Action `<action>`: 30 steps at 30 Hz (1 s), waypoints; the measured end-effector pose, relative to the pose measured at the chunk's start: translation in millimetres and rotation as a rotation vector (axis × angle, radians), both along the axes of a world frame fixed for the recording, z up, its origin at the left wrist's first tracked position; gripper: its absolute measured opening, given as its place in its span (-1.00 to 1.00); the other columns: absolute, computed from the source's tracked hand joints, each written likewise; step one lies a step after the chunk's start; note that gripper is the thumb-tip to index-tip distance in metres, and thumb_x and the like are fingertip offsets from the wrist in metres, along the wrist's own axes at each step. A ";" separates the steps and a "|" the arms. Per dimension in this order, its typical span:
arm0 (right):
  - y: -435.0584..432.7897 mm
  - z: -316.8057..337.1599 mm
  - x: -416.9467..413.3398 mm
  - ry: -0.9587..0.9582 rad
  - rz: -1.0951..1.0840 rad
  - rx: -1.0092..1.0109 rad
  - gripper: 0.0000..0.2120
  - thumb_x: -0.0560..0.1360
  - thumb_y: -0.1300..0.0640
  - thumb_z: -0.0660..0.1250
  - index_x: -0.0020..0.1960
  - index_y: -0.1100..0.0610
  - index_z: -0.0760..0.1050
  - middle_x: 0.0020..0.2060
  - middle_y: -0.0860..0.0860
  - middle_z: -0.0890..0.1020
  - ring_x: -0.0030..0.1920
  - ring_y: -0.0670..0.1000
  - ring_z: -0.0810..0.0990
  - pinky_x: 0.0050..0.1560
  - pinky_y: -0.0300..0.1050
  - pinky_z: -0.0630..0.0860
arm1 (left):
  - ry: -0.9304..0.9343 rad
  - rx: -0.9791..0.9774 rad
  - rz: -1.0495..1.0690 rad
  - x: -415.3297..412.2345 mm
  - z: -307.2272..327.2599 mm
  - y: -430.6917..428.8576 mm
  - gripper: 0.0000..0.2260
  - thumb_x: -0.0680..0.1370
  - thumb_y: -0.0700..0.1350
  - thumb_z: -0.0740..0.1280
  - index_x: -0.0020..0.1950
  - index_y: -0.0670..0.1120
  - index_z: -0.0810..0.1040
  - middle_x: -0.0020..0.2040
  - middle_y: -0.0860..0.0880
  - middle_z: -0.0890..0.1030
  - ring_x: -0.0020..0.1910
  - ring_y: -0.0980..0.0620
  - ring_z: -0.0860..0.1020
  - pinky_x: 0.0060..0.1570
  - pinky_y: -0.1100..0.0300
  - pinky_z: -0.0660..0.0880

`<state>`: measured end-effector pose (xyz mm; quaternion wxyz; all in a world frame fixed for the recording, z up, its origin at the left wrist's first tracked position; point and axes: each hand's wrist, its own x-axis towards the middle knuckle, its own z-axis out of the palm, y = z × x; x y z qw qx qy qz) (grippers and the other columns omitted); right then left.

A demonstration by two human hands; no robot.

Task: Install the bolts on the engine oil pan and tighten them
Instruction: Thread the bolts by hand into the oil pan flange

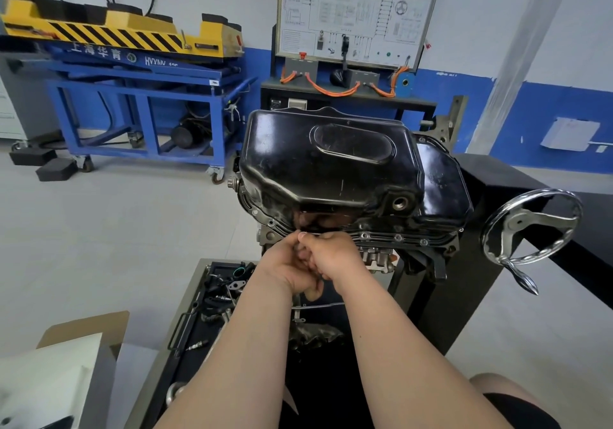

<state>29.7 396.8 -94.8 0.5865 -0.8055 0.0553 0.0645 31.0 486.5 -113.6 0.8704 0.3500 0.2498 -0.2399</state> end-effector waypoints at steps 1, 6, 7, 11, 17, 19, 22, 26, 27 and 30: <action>-0.7 0.6 -0.3 0.004 0.005 -0.003 -0.73 0.51 0.00 0.34 -0.29 0.14 0.57 -0.67 -0.11 0.47 -0.68 -0.18 0.39 -0.61 -0.35 0.26 | -0.002 0.001 0.006 -0.7 -0.1 -1.5 -0.51 0.50 0.08 0.29 -0.59 -0.12 0.47 -0.60 -0.01 0.42 -0.28 -0.01 0.43 -0.15 0.07 0.21; -0.6 2.7 -3.8 0.000 0.009 0.034 -0.69 0.53 0.05 0.33 -0.35 0.14 0.49 -0.70 -0.10 0.42 -0.71 -0.16 0.34 -0.65 -0.42 0.20 | -0.007 0.036 -0.010 -3.9 -1.2 3.0 -0.62 0.49 0.05 0.30 -0.50 -0.05 0.50 -0.50 0.05 0.42 -0.26 0.05 0.42 -0.15 0.03 0.21; -0.2 3.2 -4.2 0.000 0.015 0.023 -0.70 0.53 0.05 0.32 -0.34 0.14 0.51 -0.70 -0.11 0.43 -0.71 -0.17 0.34 -0.65 -0.42 0.19 | -0.006 0.041 -0.016 -4.0 -0.4 3.9 -0.63 0.50 0.04 0.29 -0.49 -0.04 0.50 -0.51 0.05 0.42 -0.27 0.05 0.42 -0.16 0.03 0.21; -3.9 5.6 -8.7 -0.001 0.033 0.053 -0.79 0.53 0.13 0.31 -0.23 0.20 0.55 -0.69 -0.11 0.45 -0.70 -0.20 0.35 -0.66 -0.40 0.21 | 0.019 0.042 -0.002 -3.8 5.1 0.9 -0.65 0.50 0.00 0.28 -0.47 -0.09 0.46 -0.60 -0.01 0.38 -0.27 -0.01 0.40 -0.14 0.07 0.20; -10.4 2.3 -6.8 -0.012 0.057 0.078 -0.72 0.55 0.10 0.30 -0.33 0.15 0.48 -0.68 -0.11 0.45 -0.70 -0.19 0.36 -0.66 -0.41 0.21 | 0.011 0.056 0.036 -3.6 1.0 -0.7 -0.63 0.53 0.08 0.25 -0.43 -0.03 0.54 -0.57 0.06 0.39 -0.28 0.06 0.39 0.01 0.02 0.16; -5.1 -0.4 -3.0 -0.018 0.046 0.044 -0.67 0.53 0.01 0.31 -0.38 0.10 0.50 -0.67 -0.11 0.47 -0.69 -0.18 0.38 -0.64 -0.39 0.23 | -0.008 0.063 0.022 -4.6 -0.2 2.0 -0.67 0.53 0.06 0.25 -0.41 -0.02 0.49 -0.56 0.07 0.36 -0.30 0.08 0.38 -0.05 0.04 0.20; 1.2 -3.7 1.3 -0.029 0.004 -0.029 -0.59 0.45 -0.10 0.35 -0.49 0.08 0.52 -0.63 -0.08 0.52 -0.65 -0.15 0.44 -0.49 -0.28 0.35 | -0.028 0.061 0.017 -4.9 2.8 1.3 -0.70 0.52 0.02 0.27 -0.40 -0.03 0.39 -0.59 0.05 0.32 -0.31 0.06 0.38 -0.16 0.04 0.21; 0.9 -5.4 3.7 -0.027 -0.006 0.004 -0.64 0.44 -0.09 0.36 -0.46 0.07 0.57 -0.54 -0.08 0.60 -0.56 -0.12 0.51 -0.35 -0.20 0.45 | -0.004 0.044 0.044 -4.5 6.3 -3.7 -0.70 0.50 0.01 0.28 -0.39 -0.06 0.39 -0.63 0.01 0.30 -0.32 0.02 0.37 -0.16 0.05 0.21; 0.2 -5.2 2.8 -0.024 0.002 0.003 -0.66 0.45 -0.09 0.35 -0.41 0.08 0.58 -0.55 -0.09 0.59 -0.59 -0.15 0.50 -0.39 -0.25 0.40 | -0.002 0.044 0.044 -4.6 5.8 -4.3 -0.68 0.50 0.03 0.28 -0.42 -0.06 0.40 -0.62 0.01 0.31 -0.32 0.02 0.37 -0.16 0.04 0.21; -3.6 -3.7 0.3 -0.026 0.009 -0.004 -0.68 0.49 -0.05 0.32 -0.37 0.08 0.54 -0.60 -0.09 0.54 -0.64 -0.16 0.44 -0.52 -0.32 0.30 | -0.006 0.070 0.046 -5.7 4.1 -2.9 -0.59 0.50 0.06 0.27 -0.52 -0.06 0.50 -0.55 0.04 0.36 -0.29 0.03 0.38 -0.16 0.02 0.22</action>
